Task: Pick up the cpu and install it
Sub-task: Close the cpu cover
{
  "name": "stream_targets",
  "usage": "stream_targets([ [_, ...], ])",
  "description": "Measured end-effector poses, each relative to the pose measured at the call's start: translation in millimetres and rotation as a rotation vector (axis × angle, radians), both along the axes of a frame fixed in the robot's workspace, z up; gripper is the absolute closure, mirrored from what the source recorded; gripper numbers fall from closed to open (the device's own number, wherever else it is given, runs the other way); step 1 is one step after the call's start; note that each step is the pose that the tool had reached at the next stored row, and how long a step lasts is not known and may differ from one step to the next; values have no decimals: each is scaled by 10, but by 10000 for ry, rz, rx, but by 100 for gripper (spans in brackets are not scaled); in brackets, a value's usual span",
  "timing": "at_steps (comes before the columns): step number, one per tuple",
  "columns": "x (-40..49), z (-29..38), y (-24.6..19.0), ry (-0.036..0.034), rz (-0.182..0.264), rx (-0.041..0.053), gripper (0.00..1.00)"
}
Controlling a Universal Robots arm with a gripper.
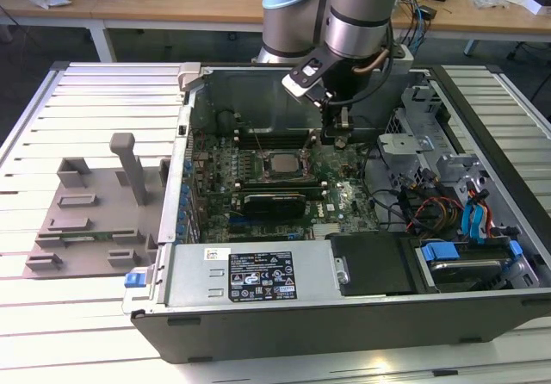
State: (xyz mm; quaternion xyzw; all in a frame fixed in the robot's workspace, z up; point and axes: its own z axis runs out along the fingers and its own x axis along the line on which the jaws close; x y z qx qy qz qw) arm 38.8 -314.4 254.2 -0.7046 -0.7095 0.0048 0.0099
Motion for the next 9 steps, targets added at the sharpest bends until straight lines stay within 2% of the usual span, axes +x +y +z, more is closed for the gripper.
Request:
stream_targets([
  [9,-59,-2,0,0,-1,0,89],
])
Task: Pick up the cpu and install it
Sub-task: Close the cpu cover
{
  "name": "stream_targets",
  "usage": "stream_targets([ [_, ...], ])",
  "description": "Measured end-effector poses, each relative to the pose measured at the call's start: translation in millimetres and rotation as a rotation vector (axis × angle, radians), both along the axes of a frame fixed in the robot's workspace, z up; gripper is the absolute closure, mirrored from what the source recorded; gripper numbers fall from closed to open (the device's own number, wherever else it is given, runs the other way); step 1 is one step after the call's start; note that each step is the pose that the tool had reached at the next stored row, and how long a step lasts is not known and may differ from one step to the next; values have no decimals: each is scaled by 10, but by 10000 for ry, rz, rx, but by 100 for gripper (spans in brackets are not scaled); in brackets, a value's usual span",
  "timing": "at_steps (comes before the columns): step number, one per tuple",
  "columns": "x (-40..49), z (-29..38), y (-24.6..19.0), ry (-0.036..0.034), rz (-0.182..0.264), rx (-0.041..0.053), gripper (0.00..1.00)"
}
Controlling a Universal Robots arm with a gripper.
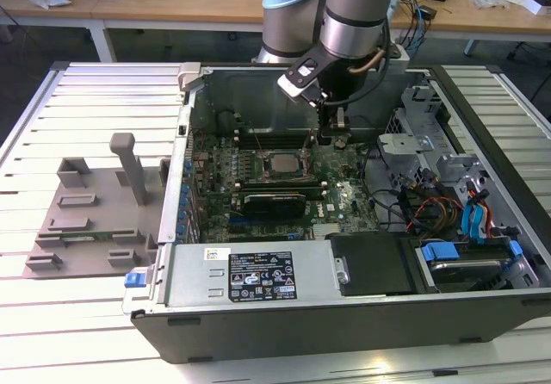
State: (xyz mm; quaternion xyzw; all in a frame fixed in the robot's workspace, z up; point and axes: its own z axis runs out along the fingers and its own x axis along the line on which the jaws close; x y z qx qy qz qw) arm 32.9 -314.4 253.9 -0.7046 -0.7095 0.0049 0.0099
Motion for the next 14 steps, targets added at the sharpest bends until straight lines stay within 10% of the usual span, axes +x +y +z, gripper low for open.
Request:
stream_targets([
  [14,-154,-10,0,-1,0,0,89],
])
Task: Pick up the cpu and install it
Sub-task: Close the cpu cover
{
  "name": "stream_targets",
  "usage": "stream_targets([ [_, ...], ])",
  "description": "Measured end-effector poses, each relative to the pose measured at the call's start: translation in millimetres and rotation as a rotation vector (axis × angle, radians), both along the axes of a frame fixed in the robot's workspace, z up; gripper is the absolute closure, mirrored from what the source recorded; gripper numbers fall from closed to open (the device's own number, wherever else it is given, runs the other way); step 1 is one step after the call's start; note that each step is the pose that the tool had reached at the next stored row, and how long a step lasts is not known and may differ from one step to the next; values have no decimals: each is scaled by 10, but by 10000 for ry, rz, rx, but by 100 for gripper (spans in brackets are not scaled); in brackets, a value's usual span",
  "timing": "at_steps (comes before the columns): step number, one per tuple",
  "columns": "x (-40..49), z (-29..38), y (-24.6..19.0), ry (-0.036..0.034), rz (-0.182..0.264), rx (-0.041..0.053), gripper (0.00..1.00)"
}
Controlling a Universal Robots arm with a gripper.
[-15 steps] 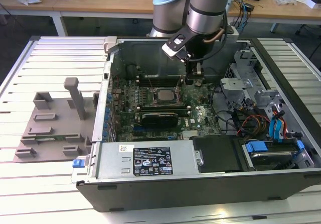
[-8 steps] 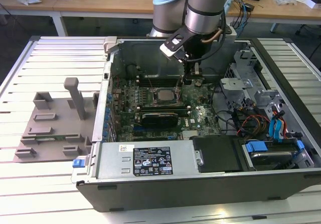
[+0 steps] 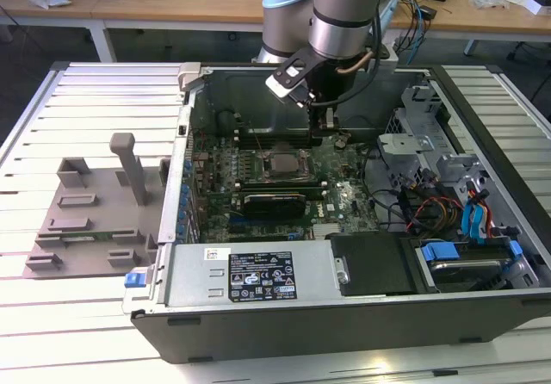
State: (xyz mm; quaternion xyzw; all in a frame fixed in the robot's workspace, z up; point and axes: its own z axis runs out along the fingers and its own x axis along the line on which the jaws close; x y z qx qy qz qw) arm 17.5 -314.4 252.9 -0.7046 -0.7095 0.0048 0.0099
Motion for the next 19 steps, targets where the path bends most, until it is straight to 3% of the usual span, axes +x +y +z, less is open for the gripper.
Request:
stream_targets([
  [19,-188,-50,0,0,0,-1,89],
])
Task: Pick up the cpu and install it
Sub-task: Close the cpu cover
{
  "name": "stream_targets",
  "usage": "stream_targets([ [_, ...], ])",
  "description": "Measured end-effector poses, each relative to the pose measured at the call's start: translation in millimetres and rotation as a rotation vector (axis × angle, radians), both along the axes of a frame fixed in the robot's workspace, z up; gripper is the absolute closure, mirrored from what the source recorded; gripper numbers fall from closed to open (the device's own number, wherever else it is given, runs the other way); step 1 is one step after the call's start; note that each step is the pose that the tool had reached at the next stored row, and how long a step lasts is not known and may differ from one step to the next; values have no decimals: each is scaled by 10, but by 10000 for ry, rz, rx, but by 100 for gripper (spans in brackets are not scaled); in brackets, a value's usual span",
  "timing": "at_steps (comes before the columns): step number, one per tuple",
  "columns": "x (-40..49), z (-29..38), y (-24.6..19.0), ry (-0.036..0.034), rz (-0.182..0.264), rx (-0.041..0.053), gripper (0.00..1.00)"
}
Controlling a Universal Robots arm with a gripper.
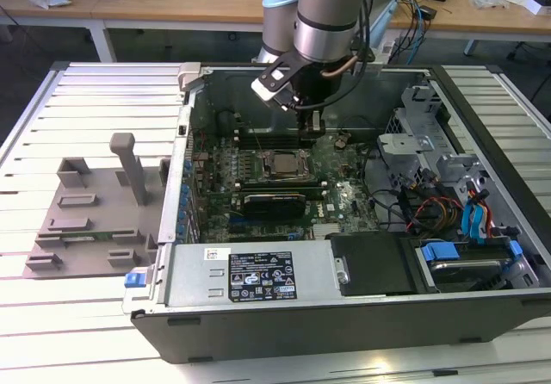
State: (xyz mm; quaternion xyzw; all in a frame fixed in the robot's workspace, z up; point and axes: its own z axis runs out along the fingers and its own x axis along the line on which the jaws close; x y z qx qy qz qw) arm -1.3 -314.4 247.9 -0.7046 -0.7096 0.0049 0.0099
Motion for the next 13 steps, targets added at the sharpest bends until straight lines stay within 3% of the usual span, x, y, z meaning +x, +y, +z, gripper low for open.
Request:
stream_targets([
  [10,-84,-41,0,-1,0,1,89],
  [13,-126,-86,0,0,-1,1,89],
])
